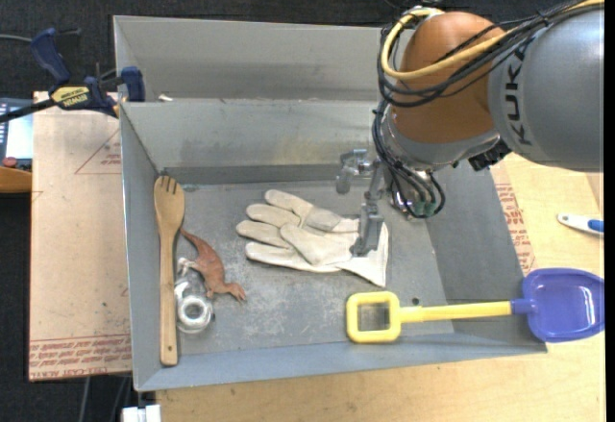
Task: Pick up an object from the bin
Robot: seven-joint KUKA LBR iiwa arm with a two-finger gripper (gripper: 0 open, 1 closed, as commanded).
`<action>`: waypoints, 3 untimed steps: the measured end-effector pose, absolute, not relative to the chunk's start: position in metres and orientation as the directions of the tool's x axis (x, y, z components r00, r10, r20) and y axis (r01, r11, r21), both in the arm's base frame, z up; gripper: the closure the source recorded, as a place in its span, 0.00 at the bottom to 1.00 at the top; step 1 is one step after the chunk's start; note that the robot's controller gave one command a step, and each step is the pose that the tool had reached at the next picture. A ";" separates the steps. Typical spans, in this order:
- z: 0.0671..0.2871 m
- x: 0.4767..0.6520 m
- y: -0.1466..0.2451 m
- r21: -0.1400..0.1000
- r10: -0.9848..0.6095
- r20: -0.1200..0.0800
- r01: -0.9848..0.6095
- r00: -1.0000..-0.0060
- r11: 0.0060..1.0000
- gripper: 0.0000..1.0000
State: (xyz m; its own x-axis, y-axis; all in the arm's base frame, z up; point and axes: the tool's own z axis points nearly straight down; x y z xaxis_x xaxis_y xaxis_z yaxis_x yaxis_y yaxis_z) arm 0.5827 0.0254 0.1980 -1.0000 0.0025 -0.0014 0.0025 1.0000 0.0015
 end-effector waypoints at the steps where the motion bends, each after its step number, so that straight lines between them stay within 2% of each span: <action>1: 0.198 0.583 0.025 0.002 0.002 -0.002 0.002 -1.000 1.000 0.00; 2: 0.174 0.589 0.028 0.000 -0.037 -0.013 -0.037 -0.999 0.999 0.00; 3: 0.202 0.560 -0.027 0.002 0.006 -0.014 0.006 -1.000 1.000 0.00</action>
Offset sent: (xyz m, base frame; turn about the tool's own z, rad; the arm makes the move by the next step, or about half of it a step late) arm 0.0149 0.0080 -0.1052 -0.1430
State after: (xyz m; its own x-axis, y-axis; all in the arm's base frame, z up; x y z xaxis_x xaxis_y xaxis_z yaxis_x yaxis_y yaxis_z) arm 0.5603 -0.0266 0.2016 -0.9999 0.0060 -0.0140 0.0060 1.0000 0.0016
